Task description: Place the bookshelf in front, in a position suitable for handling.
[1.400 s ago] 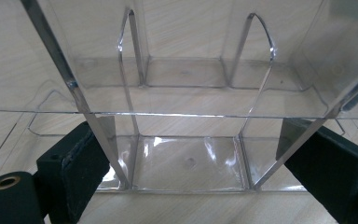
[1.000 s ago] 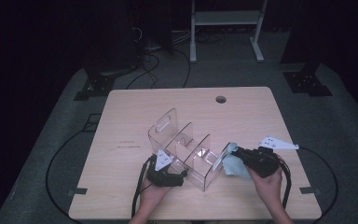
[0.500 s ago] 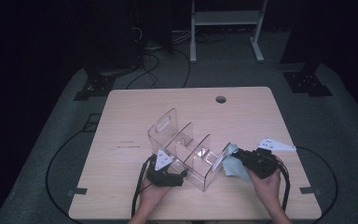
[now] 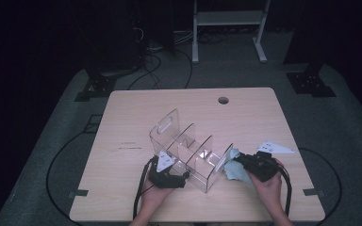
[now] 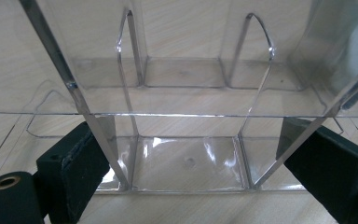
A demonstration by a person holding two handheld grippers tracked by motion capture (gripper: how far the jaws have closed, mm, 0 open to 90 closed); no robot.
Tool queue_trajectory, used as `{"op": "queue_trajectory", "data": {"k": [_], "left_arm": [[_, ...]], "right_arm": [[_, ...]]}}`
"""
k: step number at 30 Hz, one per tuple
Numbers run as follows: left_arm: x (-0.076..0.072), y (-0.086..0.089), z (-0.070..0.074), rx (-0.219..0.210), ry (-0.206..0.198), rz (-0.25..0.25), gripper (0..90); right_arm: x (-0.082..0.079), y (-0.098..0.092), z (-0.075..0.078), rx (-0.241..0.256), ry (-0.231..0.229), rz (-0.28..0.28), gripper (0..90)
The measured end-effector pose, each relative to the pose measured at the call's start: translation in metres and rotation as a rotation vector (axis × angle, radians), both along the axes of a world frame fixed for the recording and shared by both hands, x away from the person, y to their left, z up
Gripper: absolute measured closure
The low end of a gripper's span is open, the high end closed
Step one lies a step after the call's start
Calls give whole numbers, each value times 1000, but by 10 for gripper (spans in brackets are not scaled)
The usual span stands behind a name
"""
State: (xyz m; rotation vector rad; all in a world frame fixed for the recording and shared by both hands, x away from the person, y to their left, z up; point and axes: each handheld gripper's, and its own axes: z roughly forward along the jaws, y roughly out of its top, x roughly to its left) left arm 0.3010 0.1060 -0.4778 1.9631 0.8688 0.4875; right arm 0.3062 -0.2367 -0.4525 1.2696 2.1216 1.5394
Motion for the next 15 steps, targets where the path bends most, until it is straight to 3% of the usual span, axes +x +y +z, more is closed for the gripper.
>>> {"op": "queue_trajectory", "data": {"k": [2,4,5,7,11,13,15], "left_arm": [[1,1,0,4,1,1,86],[1,2,0,3,0,2,86],[1,2,0,3,1,4,86],[1,3,0,3,4,5,86],[1,3,0,-1,4,4,86],[1,3,0,0,3,4,86],[1,2,0,3,2,7,86]], "right_arm": [[5,0,-18,11,64,5,842],[9,-2,-27,55,121,10,841],[10,-2,-29,49,143,8,842],[11,0,-28,33,143,5,842],[6,3,-16,-24,83,-4,842],[7,3,-18,-22,92,2,842],[10,4,-28,-32,139,4,841]]}}
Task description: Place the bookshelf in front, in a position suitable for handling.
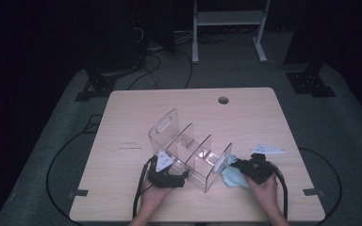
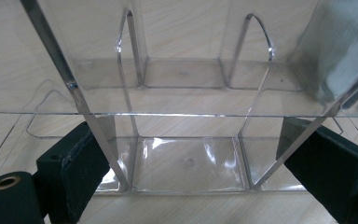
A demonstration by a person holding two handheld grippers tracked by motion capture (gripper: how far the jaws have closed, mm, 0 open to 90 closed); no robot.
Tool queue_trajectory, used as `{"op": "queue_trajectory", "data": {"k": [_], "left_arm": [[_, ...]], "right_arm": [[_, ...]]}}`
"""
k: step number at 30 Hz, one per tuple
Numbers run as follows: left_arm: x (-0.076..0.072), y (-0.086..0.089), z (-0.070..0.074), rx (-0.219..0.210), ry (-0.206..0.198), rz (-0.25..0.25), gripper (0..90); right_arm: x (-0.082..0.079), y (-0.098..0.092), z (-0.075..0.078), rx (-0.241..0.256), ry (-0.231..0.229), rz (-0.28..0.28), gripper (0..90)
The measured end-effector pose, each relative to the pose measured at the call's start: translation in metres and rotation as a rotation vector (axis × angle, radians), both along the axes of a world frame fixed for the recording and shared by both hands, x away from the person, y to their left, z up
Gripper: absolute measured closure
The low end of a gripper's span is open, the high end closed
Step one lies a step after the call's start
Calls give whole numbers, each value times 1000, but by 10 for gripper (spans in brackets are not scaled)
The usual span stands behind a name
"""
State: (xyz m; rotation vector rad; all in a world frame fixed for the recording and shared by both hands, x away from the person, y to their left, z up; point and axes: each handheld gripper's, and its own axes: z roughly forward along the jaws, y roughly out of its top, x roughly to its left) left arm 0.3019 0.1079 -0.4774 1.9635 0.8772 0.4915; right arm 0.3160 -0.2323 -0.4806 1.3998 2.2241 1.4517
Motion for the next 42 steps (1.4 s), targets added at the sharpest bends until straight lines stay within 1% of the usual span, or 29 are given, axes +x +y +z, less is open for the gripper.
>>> {"op": "queue_trajectory", "data": {"k": [1,4,5,8,9,10,12,13,14,15,17,18,19,21,23,24,25,26,28,29,31,32,33,35,37,38,39,40,42], "left_arm": [[0,0,0,1,2,0,86],[0,1,0,3,1,0,86],[0,1,0,2,3,0,86],[1,1,0,-1,6,1,86],[1,1,0,-1,6,1,85],[1,1,0,0,7,1,85],[1,2,0,-2,7,-2,86],[1,2,0,-1,8,-3,86],[1,2,0,0,9,-2,86],[1,2,0,2,8,-2,86],[1,1,0,2,5,-2,86],[1,1,0,3,5,-2,86],[1,0,0,2,4,-2,85],[1,-1,0,0,5,0,86],[1,1,0,-1,9,3,86],[1,2,0,-3,7,2,86],[1,2,0,-1,9,0,86],[1,2,0,0,10,0,86],[2,2,0,0,10,3,86],[2,1,0,-1,9,4,86],[2,1,0,-1,9,5,86],[1,0,0,-2,11,6,86],[1,0,0,-2,11,6,86],[1,0,0,-3,12,7,86],[1,1,0,-2,10,4,86],[2,0,0,0,10,5,86],[2,0,0,0,10,5,86],[1,0,0,1,9,6,85],[1,-1,0,-2,7,6,86]], "right_arm": [[2,1,-7,-3,38,-1,841],[6,2,-16,2,105,0,841],[7,1,-15,5,107,0,842],[3,6,-11,-25,89,3,842],[3,6,-11,-25,89,3,842],[-3,13,-7,-34,91,50,842],[-6,18,-6,-39,94,94,843],[-6,17,-5,-44,93,100,843],[-4,15,-5,-50,88,100,843],[-1,12,-4,-48,81,84,843],[4,4,-6,-39,69,23,843],[6,1,-7,-34,76,6,843],[6,-1,-9,-29,86,7,843],[3,4,-10,-45,77,34,842],[-4,14,-8,-58,73,65,842],[-8,18,-7,-46,81,99,842],[-10,21,-6,-21,94,143,842],[-12,24,-5,-16,99,175,842],[-13,25,-1,-60,76,174,843],[-11,23,-1,-63,59,158,843],[-8,17,0,-72,35,97,843],[-7,15,0,-66,34,79,842],[-7,15,1,-50,39,80,842],[-13,21,2,-38,48,130,841],[-17,28,6,-85,45,174,842],[-17,28,8,-98,40,175,843],[-17,28,8,-98,40,175,843],[-11,19,14,-63,11,114,843],[-9,13,21,-30,-29,77,842]]}}
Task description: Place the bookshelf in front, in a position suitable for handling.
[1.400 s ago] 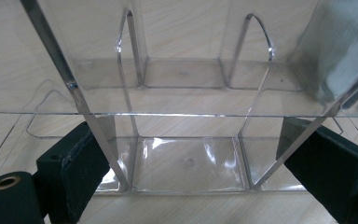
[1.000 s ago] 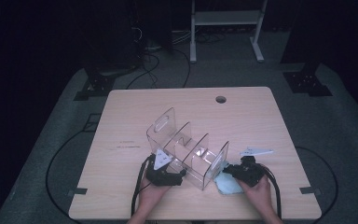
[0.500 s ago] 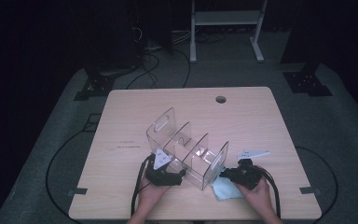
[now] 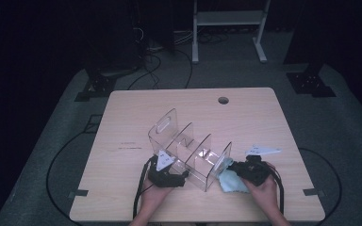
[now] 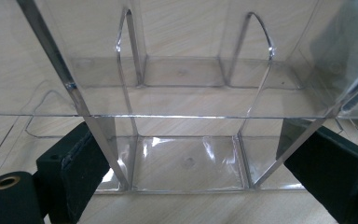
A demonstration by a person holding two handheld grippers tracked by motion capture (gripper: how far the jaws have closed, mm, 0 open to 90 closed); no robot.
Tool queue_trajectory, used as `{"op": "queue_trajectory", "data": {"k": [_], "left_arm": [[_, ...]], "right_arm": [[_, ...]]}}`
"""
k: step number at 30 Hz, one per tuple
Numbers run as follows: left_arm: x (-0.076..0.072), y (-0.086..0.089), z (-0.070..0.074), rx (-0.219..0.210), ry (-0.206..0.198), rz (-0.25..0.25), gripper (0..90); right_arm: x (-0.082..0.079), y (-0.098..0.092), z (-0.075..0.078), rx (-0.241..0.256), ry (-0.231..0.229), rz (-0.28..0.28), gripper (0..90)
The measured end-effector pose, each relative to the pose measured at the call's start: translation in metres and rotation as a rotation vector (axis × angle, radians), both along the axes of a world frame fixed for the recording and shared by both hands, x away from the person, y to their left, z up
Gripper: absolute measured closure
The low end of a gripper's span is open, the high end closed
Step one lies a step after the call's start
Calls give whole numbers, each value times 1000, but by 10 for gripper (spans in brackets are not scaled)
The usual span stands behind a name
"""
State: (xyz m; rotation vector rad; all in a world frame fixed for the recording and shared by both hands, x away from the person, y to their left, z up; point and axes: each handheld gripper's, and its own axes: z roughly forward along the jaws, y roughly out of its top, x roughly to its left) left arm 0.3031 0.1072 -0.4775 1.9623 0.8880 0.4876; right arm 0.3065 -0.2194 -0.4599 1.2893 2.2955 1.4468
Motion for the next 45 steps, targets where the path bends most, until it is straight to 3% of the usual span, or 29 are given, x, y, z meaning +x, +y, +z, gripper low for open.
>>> {"op": "queue_trajectory", "data": {"k": [3,7,10,12,14,18,21,23,25,27,32,34,36,39,41,45], "left_arm": [[0,-1,0,-3,-1,2,86],[0,0,0,-1,3,0,86],[-1,-1,0,-6,1,0,86],[-1,-1,0,-5,1,-1,86],[-1,-1,0,-3,3,-1,86],[0,1,1,3,5,-7,86],[0,-1,0,-3,1,-3,86],[0,-1,1,1,5,-4,86],[0,1,1,3,5,-4,86],[0,2,1,3,5,-8,86],[0,1,1,5,4,-6,86],[-1,1,1,1,4,-4,86],[0,2,1,2,6,-4,86],[-1,1,1,6,5,-5,86],[-1,0,1,4,3,-5,86],[-1,0,0,3,4,-8,86]], "right_arm": [[0,-1,4,26,-11,-24,842],[-6,4,1,33,-1,31,843],[-5,-2,8,53,-40,-26,839],[-3,-4,9,68,-30,-32,840],[-7,1,4,55,-19,-5,840],[-19,14,3,33,1,100,841],[-19,13,10,-3,-36,76,841],[-21,14,8,12,-20,78,841],[-28,22,9,16,-7,120,841],[-38,34,12,-23,-24,179,842],[-39,33,13,-40,-36,176,843],[-44,39,17,-48,-50,206,843],[-51,44,25,-59,-90,220,844],[-58,42,37,-9,-146,218,843],[-59,38,42,-5,-171,203,844],[-61,41,39,-9,-159,210,843]]}}
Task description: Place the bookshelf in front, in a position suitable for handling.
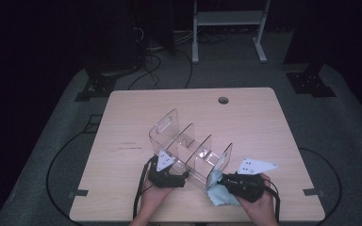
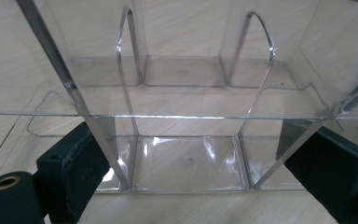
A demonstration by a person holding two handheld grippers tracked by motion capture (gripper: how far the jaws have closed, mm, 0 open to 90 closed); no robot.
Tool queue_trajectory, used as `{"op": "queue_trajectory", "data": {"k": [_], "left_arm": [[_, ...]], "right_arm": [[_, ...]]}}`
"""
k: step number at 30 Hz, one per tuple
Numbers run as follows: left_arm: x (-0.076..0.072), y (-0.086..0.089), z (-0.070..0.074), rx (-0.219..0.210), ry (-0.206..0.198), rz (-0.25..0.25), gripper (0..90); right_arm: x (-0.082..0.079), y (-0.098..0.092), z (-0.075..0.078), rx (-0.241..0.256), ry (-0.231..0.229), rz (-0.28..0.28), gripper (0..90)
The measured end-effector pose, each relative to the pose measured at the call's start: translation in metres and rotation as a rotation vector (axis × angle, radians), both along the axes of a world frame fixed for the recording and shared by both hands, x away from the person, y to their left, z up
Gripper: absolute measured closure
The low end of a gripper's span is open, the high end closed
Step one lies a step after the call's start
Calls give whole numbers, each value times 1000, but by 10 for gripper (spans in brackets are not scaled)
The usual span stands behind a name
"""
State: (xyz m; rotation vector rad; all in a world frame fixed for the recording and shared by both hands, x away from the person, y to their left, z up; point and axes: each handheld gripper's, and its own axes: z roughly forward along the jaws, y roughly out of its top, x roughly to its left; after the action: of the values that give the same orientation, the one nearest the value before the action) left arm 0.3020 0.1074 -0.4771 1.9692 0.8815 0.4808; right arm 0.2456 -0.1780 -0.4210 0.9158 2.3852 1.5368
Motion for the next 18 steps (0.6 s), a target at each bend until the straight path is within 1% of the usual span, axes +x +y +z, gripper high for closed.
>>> {"op": "queue_trajectory", "data": {"k": [1,2,3,4,5,6,7,9,11,12,13,15,17,18], "left_arm": [[0,0,0,0,0,-1,86],[0,0,0,0,0,-1,86],[0,0,0,1,0,0,86],[0,0,0,0,-1,-1,86],[0,0,0,0,-1,-1,86],[0,0,0,1,0,-1,86],[0,0,0,3,2,-1,86],[0,1,1,5,3,-4,86],[0,1,0,6,2,-3,86],[0,1,0,3,2,-2,86],[0,0,0,2,1,0,86],[0,0,0,3,1,0,86],[0,0,0,3,2,0,86],[0,0,0,3,2,-1,86]], "right_arm": [[-1,2,2,-7,-7,1,843],[-3,2,5,-1,-14,8,843],[-4,1,8,16,-24,12,843],[-6,1,11,18,-31,11,843],[-7,2,11,10,-45,13,843],[-7,2,10,10,-48,16,843],[-7,2,7,19,-34,27,843],[-6,6,-1,1,-12,50,843],[-6,8,-2,-9,2,59,842],[-6,7,1,-12,-2,53,842],[-7,6,4,-5,-26,43,842],[-8,4,11,4,-46,23,842],[-8,3,9,12,-49,17,842],[-7,3,6,8,-40,14,843]]}}
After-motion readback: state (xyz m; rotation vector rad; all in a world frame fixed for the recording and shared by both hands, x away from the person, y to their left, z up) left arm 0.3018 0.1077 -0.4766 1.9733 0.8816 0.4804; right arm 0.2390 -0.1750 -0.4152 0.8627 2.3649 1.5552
